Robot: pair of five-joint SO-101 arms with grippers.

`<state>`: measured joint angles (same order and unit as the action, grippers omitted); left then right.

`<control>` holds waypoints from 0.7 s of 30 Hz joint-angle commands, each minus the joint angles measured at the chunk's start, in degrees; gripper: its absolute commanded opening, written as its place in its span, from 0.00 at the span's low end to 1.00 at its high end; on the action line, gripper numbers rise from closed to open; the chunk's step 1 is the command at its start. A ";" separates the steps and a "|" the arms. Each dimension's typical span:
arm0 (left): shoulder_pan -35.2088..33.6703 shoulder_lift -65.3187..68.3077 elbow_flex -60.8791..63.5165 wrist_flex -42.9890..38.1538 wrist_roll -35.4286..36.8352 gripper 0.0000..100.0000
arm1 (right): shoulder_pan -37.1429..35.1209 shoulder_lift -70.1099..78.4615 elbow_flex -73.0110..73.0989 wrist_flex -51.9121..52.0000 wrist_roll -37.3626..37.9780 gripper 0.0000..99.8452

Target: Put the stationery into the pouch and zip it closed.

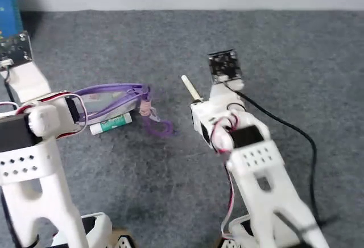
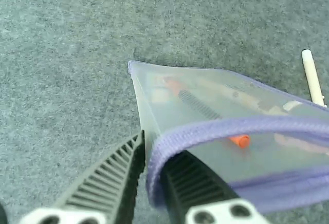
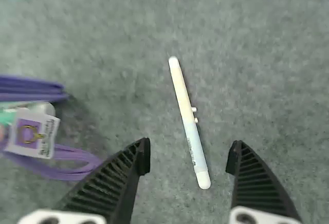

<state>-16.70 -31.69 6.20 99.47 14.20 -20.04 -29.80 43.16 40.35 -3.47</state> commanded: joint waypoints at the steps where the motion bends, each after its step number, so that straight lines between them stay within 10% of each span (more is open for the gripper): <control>1: -0.53 -0.35 -2.86 -0.97 -0.53 0.01 | 0.57 11.30 -6.68 -6.99 2.64 0.25; 21: -0.44 -0.35 -0.31 -1.67 -0.62 0.01 | 0.57 65.45 -57.41 -0.22 3.08 0.25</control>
<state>-16.70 -31.69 6.20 99.47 14.20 -19.96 34.20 -7.47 39.74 -1.10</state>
